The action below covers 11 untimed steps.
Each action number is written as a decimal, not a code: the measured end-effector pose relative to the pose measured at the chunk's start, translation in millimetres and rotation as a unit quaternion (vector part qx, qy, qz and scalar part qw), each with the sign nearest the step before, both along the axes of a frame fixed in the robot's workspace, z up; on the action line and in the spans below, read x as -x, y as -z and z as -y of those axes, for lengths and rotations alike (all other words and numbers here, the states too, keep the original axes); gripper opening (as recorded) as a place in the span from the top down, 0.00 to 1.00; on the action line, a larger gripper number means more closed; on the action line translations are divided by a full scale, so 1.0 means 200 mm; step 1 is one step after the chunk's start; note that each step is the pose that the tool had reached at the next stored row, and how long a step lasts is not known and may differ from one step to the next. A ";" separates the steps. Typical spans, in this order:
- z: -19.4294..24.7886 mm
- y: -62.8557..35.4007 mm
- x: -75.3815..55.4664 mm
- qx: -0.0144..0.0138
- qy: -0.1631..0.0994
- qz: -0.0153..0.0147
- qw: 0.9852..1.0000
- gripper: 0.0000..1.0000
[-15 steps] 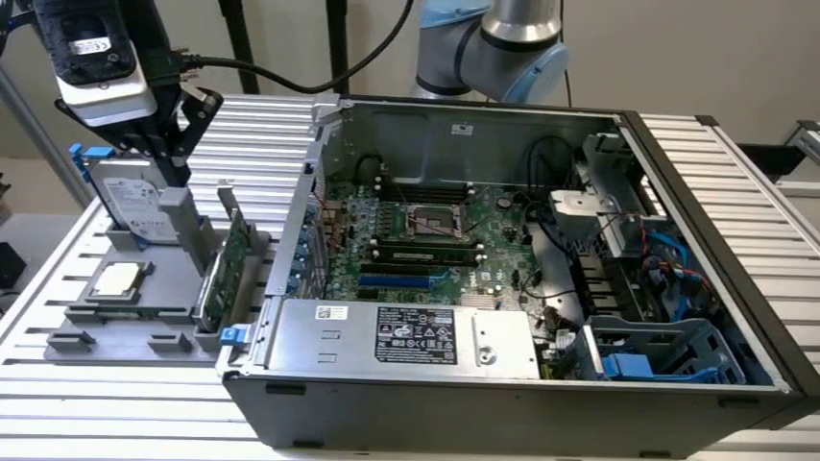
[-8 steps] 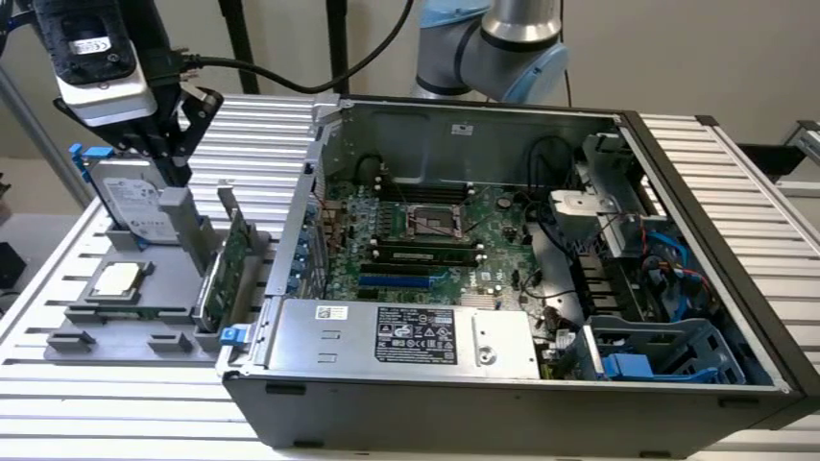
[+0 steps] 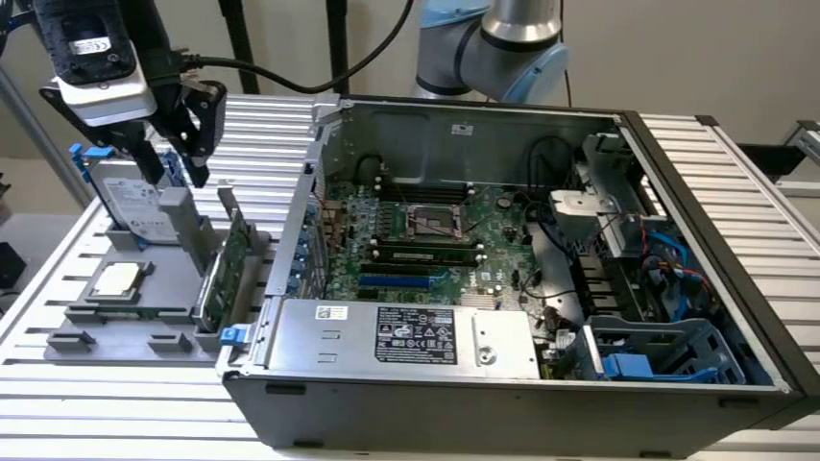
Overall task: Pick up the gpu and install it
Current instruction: 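Pick up the gpu and move the gpu toward the slot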
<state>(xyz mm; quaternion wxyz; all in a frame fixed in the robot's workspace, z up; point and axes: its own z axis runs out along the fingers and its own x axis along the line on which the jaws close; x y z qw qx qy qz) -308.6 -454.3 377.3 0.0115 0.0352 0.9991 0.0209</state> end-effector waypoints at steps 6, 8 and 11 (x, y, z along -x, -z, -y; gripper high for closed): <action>0.000 0.049 0.01 0.000 0.000 0.001 1.000 0.00; 0.000 0.067 0.01 0.000 0.000 0.001 1.000 0.00; 0.000 0.095 0.01 0.000 0.000 0.001 1.000 0.00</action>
